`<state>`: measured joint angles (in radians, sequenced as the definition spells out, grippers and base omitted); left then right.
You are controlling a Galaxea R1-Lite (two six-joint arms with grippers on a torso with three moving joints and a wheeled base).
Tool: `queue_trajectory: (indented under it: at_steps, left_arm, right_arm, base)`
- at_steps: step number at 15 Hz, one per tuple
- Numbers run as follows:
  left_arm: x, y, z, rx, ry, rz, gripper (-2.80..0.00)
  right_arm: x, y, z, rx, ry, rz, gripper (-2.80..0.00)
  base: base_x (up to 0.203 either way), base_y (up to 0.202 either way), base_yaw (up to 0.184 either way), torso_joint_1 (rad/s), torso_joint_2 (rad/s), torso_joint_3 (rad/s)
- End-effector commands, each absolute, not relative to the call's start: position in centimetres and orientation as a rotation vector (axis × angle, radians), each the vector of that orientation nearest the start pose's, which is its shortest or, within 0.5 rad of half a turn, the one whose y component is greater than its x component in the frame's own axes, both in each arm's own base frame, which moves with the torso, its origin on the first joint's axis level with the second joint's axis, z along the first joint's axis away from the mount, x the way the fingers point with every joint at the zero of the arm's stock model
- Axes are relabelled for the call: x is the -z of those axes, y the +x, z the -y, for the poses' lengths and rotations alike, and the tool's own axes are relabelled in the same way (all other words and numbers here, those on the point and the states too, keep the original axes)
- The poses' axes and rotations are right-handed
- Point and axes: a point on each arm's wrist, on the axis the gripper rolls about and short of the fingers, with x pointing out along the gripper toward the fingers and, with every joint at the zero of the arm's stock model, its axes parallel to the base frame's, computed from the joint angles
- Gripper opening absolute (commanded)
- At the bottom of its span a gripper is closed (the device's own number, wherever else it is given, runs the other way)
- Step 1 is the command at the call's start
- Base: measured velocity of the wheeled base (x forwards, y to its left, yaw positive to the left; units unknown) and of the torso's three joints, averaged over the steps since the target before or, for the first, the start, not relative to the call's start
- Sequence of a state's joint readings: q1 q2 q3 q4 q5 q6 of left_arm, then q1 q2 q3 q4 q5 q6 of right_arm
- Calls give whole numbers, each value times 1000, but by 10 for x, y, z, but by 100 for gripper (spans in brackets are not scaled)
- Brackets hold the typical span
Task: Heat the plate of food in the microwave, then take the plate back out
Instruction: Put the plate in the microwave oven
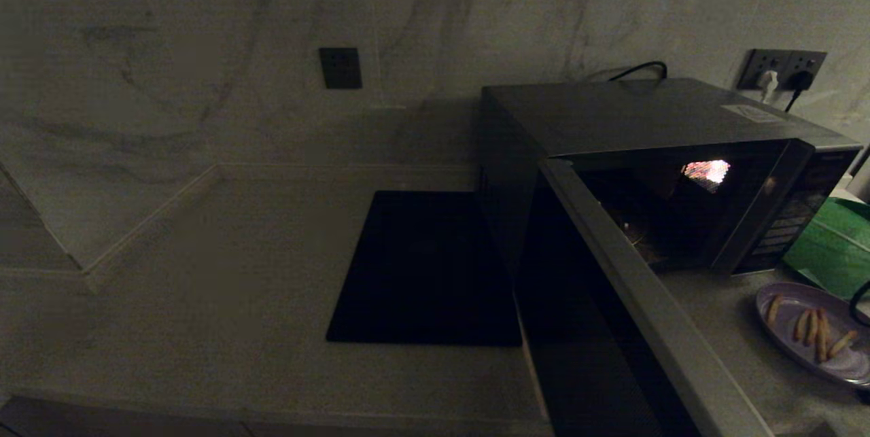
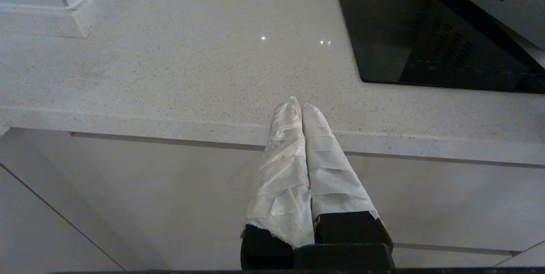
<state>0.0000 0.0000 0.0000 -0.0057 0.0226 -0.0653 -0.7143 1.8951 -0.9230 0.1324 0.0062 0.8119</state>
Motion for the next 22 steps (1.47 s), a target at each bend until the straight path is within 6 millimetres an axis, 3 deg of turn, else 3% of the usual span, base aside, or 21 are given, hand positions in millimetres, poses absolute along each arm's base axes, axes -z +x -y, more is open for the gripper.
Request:
queue_trajectory:
  at_steps: [1, 18, 22]
  left_arm:
    - [-76, -23, -1, -23, -66, 8, -280]
    - [-76, -23, -1, -23, -66, 8, -280]
    - [-76, -23, -1, -23, -66, 9, -280]
  right_arm:
    - [-83, 231, 200, 1061, 1106, -776, 0]
    - [-82, 236, 205, 1056, 1100, -771, 0]
    - [-86, 241, 208, 981, 1014, -803, 0]
  base:
    - [0, 0, 0, 0, 0, 0]
    - [0, 0, 0, 0, 0, 0]
    - [0, 0, 0, 0, 0, 0]
